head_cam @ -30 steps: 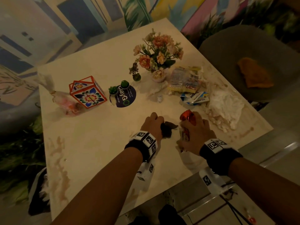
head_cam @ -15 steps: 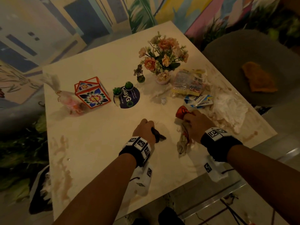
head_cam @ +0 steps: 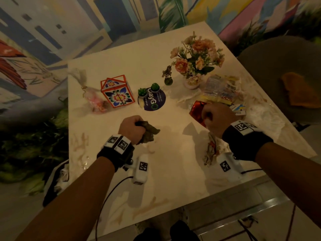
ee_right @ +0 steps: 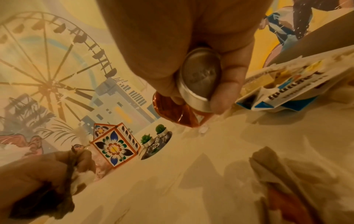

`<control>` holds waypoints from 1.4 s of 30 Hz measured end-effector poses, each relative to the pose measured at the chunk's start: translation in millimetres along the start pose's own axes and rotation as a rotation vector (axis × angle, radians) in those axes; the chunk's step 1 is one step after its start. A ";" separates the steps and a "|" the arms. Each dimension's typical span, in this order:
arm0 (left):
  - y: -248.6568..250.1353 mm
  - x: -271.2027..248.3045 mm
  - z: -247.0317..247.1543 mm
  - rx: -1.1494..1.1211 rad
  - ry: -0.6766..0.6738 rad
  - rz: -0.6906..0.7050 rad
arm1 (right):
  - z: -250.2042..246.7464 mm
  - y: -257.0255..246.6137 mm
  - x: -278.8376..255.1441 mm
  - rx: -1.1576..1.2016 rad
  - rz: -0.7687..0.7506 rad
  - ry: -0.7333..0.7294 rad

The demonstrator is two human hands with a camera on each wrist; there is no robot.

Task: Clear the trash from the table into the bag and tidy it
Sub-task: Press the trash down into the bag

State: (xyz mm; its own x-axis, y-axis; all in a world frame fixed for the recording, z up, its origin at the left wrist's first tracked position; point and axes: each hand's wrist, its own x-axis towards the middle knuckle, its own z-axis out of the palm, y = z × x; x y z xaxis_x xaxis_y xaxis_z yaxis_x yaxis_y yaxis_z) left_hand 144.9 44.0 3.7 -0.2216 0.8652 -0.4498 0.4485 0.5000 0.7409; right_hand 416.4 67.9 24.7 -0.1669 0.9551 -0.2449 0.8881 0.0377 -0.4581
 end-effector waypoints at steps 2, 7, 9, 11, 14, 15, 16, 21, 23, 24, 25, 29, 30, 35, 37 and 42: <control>-17.5 0.3 -3.3 0.064 -0.019 -0.016 | 2.9 -5.6 0.6 0.006 -0.009 -0.010; -22.1 -10.7 2.0 0.079 -0.039 -0.022 | 6.7 -13.4 -0.8 0.016 -0.032 0.010; -17.4 -13.8 4.1 0.064 -0.047 -0.015 | 4.8 -15.6 -3.4 0.027 -0.040 0.041; -14.5 -13.8 2.2 0.043 -0.048 -0.005 | 1.0 -18.7 -6.3 0.032 -0.058 0.077; -13.1 -12.7 -10.1 -0.053 -0.018 -0.002 | -5.5 -27.9 -7.8 0.024 -0.089 0.107; -12.3 -14.5 -17.4 -0.102 0.005 -0.004 | -6.4 -32.3 -7.3 0.018 -0.097 0.111; -12.7 -17.0 -26.4 -0.154 0.031 -0.007 | -6.1 -37.9 -6.3 0.012 -0.105 0.116; -29.7 -31.8 -91.4 -0.324 0.209 -0.032 | 8.3 -86.7 -2.3 0.000 -0.161 0.082; -50.5 -36.1 -123.6 -0.307 0.298 -0.061 | 19.1 -112.2 -0.9 0.018 -0.201 0.055; -64.1 -37.4 -140.1 -0.262 0.345 -0.067 | 25.7 -126.0 0.0 0.027 -0.226 0.041; -77.7 -39.9 -157.0 -0.198 0.400 -0.085 | 33.1 -140.8 1.0 0.033 -0.254 0.022; -142.7 -46.4 -223.0 -0.069 0.534 -0.185 | 71.8 -209.3 0.5 0.049 -0.367 -0.083; -159.3 -47.1 -238.1 -0.049 0.539 -0.209 | 84.0 -228.0 -0.7 0.055 -0.399 -0.109; -246.4 -35.9 -304.5 -0.071 0.552 -0.302 | 154.4 -328.9 -6.4 0.055 -0.475 -0.208; -281.2 -26.9 -327.7 -0.066 0.531 -0.330 | 184.5 -368.2 -7.0 0.061 -0.466 -0.236; -352.2 -18.2 -371.9 -0.086 0.448 -0.350 | 267.7 -449.5 -7.2 0.095 -0.391 -0.302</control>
State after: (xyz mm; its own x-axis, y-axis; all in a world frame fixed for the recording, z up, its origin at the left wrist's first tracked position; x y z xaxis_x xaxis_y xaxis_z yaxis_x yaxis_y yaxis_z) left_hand -331.1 -133.9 -63.5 -0.6979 0.5694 -0.4344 0.2146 0.7449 0.6317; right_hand -96.2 -34.6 3.6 -0.6084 0.7467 -0.2688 0.6936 0.3357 -0.6374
